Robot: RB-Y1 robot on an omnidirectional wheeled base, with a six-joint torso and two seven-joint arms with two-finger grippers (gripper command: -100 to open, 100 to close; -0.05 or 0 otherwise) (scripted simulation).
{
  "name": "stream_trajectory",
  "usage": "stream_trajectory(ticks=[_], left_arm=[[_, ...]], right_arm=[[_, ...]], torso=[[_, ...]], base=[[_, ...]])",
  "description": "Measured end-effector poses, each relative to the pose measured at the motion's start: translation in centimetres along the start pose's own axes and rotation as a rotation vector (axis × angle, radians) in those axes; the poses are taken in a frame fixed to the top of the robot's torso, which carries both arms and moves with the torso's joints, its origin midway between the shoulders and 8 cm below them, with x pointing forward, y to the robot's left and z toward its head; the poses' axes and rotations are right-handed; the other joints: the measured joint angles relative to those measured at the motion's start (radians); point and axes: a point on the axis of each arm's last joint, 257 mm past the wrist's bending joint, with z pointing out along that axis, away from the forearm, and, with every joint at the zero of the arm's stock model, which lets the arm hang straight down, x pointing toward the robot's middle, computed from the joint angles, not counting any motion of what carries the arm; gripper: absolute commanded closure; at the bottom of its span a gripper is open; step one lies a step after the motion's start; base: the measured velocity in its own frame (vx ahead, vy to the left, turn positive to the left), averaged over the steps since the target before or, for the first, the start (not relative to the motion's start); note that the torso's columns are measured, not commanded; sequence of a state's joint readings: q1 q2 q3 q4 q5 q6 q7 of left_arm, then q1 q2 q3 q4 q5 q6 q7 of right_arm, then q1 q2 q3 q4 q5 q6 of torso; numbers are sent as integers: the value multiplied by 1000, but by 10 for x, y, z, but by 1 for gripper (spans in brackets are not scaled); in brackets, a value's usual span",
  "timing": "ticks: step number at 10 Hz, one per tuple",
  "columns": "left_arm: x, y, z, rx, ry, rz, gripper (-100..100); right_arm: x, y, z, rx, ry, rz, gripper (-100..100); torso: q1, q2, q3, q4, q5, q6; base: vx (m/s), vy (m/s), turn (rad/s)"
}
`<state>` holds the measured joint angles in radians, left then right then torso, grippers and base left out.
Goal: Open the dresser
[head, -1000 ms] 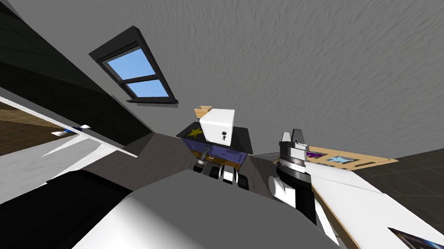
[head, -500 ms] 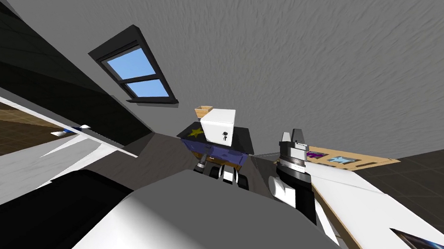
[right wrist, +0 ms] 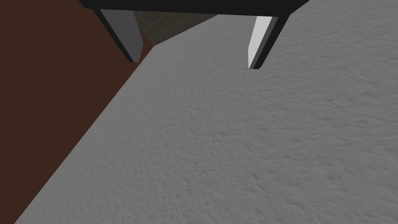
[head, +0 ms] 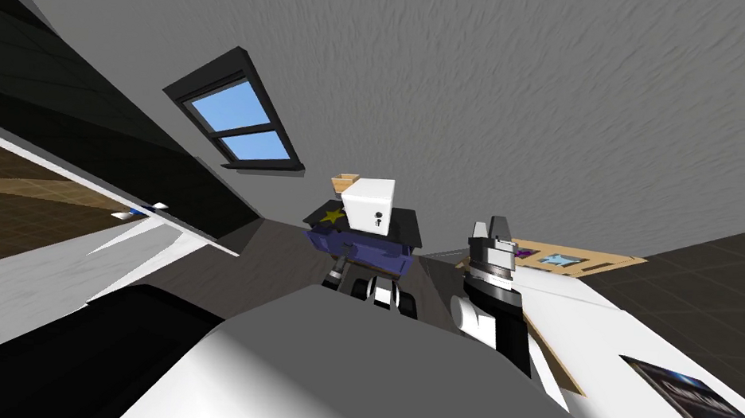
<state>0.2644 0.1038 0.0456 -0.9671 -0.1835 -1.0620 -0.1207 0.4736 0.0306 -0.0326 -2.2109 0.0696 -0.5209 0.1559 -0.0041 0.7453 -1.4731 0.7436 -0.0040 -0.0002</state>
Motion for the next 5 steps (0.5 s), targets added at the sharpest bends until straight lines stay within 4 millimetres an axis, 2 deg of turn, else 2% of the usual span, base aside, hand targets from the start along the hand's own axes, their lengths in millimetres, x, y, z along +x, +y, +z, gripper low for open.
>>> stream_trajectory(ticks=[1, 5], left_arm=[[0, 4, -2, -13, 2, -2, 100], [-3, 12, 21, -17, -13, -4, 100]], right_arm=[[0, 0, 0, 0, 0, 0, 0], [0, 0, 0, 0, 0, 0, 0]], torso=[[0, -7, -4, -1, 0, 1], [4, -6, -2, -4, 3, 0]], base=[[-103, 7, -34], [-142, 14, -44]])
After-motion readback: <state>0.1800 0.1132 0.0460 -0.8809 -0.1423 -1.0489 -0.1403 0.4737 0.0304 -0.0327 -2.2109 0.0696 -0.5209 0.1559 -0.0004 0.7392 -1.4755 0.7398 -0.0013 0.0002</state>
